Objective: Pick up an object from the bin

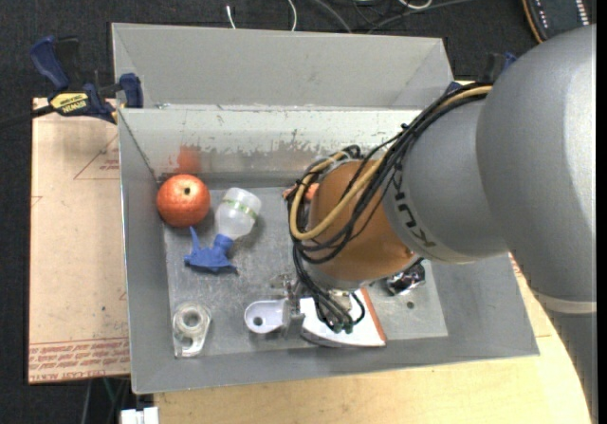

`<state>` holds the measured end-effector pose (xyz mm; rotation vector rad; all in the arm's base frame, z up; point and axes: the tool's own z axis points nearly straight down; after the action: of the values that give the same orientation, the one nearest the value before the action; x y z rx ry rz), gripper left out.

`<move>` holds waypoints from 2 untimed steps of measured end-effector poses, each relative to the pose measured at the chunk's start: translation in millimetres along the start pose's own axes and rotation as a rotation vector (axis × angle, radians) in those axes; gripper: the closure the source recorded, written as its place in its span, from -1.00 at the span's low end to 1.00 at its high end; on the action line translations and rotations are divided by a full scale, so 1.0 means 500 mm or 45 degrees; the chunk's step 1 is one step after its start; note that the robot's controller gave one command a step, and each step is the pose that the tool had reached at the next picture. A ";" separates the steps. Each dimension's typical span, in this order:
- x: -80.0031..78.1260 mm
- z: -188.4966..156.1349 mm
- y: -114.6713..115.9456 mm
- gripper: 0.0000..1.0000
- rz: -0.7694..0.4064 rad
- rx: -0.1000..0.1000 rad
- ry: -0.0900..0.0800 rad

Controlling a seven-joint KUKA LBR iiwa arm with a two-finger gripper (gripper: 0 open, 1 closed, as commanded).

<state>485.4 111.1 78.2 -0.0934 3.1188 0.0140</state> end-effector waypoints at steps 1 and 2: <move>0.000 -0.018 0.000 1.00 0.001 -0.001 -0.001; -0.001 -0.030 0.000 1.00 0.002 -0.001 -0.001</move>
Offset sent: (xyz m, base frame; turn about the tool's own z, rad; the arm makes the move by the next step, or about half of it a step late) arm -0.0003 -0.0002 0.0195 0.0003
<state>485.6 111.2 93.0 -0.0915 3.1180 0.0154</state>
